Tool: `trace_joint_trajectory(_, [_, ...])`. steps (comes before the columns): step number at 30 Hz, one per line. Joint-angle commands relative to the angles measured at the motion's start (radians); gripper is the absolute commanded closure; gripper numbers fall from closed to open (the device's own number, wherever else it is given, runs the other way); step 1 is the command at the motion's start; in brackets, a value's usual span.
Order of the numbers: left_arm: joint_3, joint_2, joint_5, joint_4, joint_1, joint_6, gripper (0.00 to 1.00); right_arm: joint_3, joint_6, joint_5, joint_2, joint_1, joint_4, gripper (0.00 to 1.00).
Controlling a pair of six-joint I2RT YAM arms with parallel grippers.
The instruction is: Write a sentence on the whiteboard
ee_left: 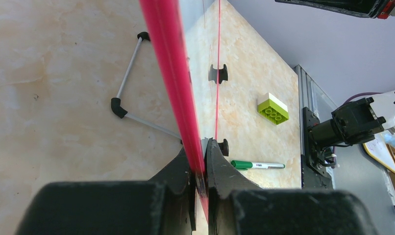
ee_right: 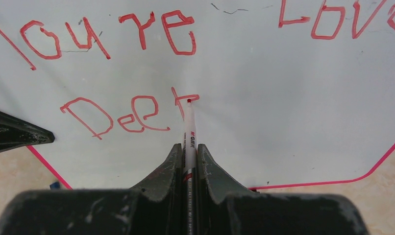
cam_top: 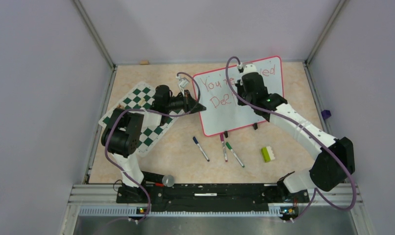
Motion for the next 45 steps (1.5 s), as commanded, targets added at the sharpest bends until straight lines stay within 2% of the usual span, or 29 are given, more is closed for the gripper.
trace_joint_trajectory(1, [-0.034, 0.02, -0.046, -0.044, -0.02, 0.212, 1.0, 0.002, 0.001, -0.055, -0.026, -0.007, 0.024, 1.0])
trace_joint_trajectory(17, [-0.033, 0.021, -0.046, -0.044, -0.02, 0.212, 1.0, 0.016, -0.001, -0.049, -0.065, -0.013, 0.005, 1.0])
trace_joint_trajectory(30, [-0.035, 0.02, -0.046, -0.044, -0.021, 0.212, 1.0, 0.023, 0.001, -0.059, -0.021, -0.019, 0.032, 1.0])
trace_joint_trajectory(45, [-0.033, 0.021, -0.048, -0.045, -0.021, 0.213, 1.0, 0.008, 0.013, 0.031, 0.001, -0.028, 0.044, 1.0])
